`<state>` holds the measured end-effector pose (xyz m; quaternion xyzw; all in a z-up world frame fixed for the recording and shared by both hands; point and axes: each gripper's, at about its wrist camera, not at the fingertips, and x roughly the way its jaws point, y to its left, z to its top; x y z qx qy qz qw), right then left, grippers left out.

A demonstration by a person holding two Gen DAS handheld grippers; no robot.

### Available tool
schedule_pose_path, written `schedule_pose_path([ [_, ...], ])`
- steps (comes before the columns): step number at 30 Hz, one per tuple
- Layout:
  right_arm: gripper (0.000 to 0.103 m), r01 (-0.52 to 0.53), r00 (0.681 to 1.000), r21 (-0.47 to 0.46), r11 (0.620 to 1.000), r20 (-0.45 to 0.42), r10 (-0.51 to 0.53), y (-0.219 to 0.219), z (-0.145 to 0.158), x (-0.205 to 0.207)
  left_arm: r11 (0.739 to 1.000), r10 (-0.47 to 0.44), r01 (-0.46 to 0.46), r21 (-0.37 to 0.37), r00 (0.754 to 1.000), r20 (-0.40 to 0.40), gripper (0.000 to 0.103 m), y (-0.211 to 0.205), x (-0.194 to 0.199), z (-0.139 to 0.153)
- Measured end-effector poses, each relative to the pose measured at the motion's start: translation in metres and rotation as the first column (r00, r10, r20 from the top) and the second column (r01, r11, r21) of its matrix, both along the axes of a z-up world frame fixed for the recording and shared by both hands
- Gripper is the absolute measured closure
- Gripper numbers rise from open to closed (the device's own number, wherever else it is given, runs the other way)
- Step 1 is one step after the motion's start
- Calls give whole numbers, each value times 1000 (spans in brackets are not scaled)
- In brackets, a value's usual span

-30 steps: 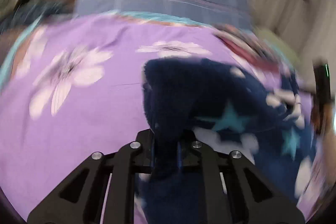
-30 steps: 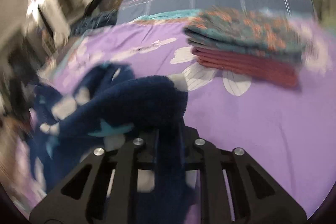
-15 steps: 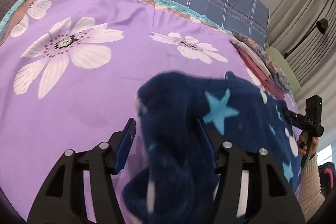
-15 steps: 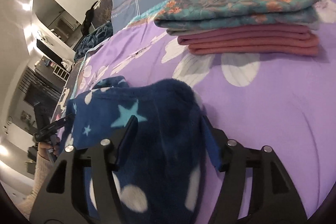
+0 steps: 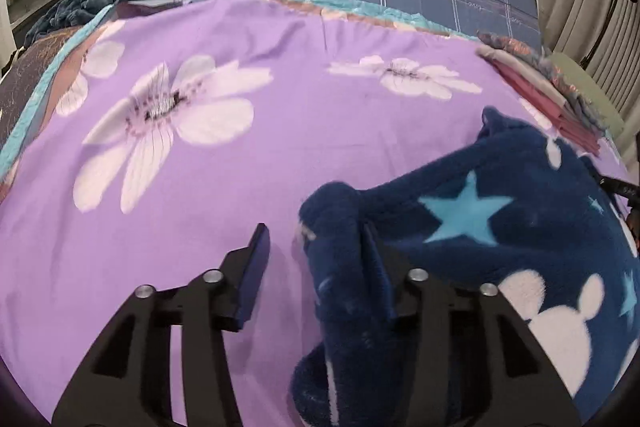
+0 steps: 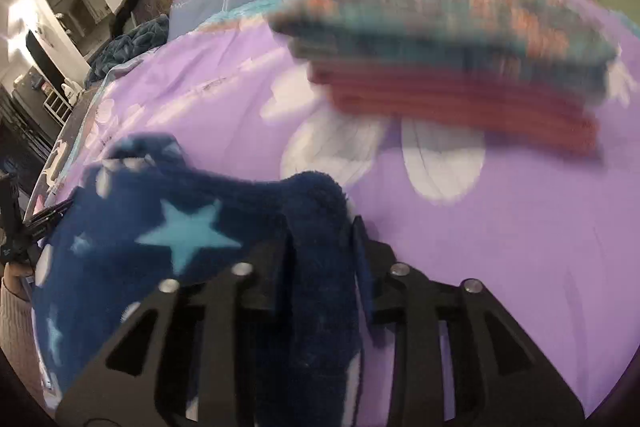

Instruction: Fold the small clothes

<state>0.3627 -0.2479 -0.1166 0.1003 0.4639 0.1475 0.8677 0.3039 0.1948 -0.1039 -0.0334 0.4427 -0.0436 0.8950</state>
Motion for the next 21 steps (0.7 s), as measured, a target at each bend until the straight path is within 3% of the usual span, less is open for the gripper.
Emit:
schedule_pose_path([
  [3, 53, 51, 997, 13, 999, 54, -51, -13, 15, -19, 999, 29, -28, -38, 999, 19, 46, 11, -21, 15],
  [7, 51, 69, 992, 28, 997, 104, -72, -38, 38, -68, 993, 24, -14, -121, 996, 81, 43, 22, -79, 45],
  [10, 51, 48, 993, 66, 997, 101, -54, -58, 37, -115, 984, -2, 21, -178, 995, 103, 32, 22, -138, 53],
  [15, 51, 55, 995, 116, 992, 71, -64, -77, 27, -198, 970, -65, 80, -232, 995, 72, 31, 11, -229, 37],
  [18, 50, 68, 995, 158, 985, 66, -79, -82, 22, -240, 968, -104, 111, -224, 994, 40, 26, 1, -254, 23],
  [21, 50, 70, 996, 186, 980, 46, -80, -77, 17, -255, 966, -110, 101, -237, 994, -24, 24, -8, -260, -1],
])
